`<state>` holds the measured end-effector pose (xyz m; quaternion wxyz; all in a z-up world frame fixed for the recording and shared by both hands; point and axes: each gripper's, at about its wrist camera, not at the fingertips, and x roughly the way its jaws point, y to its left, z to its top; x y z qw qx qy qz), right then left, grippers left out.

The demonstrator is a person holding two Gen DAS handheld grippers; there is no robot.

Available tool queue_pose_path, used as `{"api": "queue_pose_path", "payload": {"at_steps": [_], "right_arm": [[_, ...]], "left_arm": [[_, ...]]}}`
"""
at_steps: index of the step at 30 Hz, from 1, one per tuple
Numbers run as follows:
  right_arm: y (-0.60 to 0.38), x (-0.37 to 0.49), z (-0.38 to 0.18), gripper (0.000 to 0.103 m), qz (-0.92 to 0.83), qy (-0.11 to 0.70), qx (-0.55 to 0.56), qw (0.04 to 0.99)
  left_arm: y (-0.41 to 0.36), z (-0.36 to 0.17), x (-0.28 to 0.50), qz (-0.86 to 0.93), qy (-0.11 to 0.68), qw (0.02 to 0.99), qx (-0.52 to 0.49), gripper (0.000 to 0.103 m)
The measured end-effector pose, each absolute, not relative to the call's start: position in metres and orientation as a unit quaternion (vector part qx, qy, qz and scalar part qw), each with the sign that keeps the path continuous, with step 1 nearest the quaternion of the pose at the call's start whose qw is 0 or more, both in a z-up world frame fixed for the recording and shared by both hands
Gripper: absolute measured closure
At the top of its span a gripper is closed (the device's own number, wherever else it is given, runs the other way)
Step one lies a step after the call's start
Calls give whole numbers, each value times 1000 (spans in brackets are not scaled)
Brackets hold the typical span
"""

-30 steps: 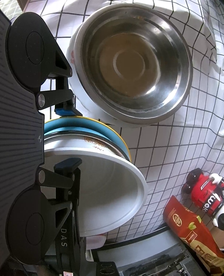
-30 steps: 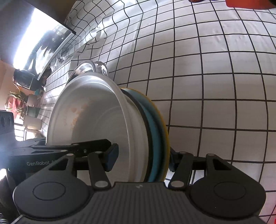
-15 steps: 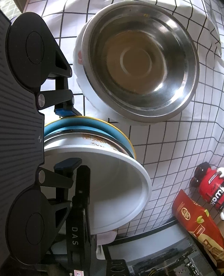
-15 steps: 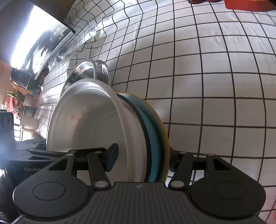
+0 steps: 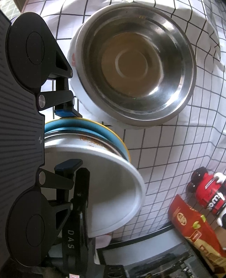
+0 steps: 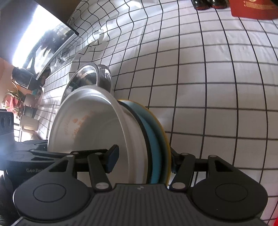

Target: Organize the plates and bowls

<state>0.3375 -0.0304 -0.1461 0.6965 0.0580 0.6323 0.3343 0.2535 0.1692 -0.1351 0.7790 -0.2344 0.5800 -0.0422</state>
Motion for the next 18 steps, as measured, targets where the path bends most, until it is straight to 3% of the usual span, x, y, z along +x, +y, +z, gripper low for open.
{"api": "queue_pose_path", "payload": {"at_steps": [18], "right_arm": [[-22,332,-150,42,317,649,28,691]], "left_arm": [[173,-133,248,-34,563,784,-259,47]]}}
